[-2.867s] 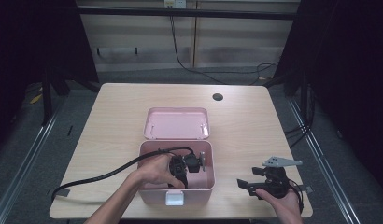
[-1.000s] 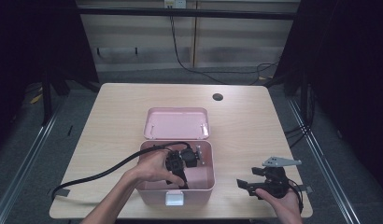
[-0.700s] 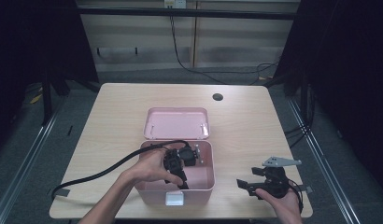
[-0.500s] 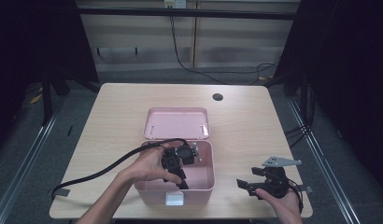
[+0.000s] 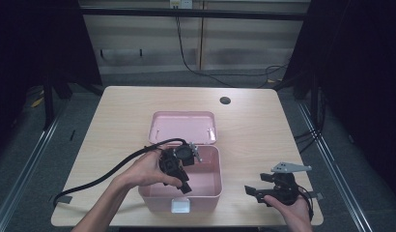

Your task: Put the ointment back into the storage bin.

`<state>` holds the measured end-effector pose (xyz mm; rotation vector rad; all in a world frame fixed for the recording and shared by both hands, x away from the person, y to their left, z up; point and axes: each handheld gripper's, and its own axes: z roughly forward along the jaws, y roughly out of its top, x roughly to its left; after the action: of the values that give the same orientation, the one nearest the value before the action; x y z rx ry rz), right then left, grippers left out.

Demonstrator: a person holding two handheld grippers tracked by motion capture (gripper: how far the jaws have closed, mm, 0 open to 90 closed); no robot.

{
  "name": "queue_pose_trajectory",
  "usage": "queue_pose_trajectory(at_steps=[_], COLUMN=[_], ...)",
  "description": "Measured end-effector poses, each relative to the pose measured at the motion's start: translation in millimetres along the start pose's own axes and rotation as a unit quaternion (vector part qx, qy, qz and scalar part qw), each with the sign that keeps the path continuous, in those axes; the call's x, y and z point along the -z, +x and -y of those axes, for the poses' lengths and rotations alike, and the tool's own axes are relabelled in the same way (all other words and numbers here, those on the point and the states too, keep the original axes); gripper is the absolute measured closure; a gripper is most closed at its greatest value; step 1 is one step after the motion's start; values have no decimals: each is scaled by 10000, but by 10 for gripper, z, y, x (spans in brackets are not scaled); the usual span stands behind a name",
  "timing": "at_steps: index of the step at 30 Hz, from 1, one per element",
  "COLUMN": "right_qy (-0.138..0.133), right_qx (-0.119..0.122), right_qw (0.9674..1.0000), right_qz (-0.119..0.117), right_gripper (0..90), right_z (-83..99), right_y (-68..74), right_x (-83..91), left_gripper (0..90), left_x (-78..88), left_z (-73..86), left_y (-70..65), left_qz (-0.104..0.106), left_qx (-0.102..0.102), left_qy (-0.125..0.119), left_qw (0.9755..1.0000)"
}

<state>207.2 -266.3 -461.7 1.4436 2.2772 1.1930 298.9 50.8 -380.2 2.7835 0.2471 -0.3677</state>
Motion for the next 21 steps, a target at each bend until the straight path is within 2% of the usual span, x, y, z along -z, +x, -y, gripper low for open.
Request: queue_pose_trajectory(at_steps=[12, 17, 21], right_qy=[-9, 3, -8], right_qx=[5, -3, 13], right_qw=[10000, 10000, 10000], right_qz=[-4, -16, -3], right_gripper=[161, 161, 161], right_z=[1, -1, 1], right_y=[-2, 0, -1], right_x=[-1, -1, -1], left_gripper=[568, 568, 568], left_x=[101, 157, 208], left_z=[38, 58, 82], left_y=[-67, -83, -97], left_qz=[-62, -101, -131], left_qx=[-76, -14, -42], left_qy=[-51, -117, -149], left_qw=[9999, 9999, 9998])
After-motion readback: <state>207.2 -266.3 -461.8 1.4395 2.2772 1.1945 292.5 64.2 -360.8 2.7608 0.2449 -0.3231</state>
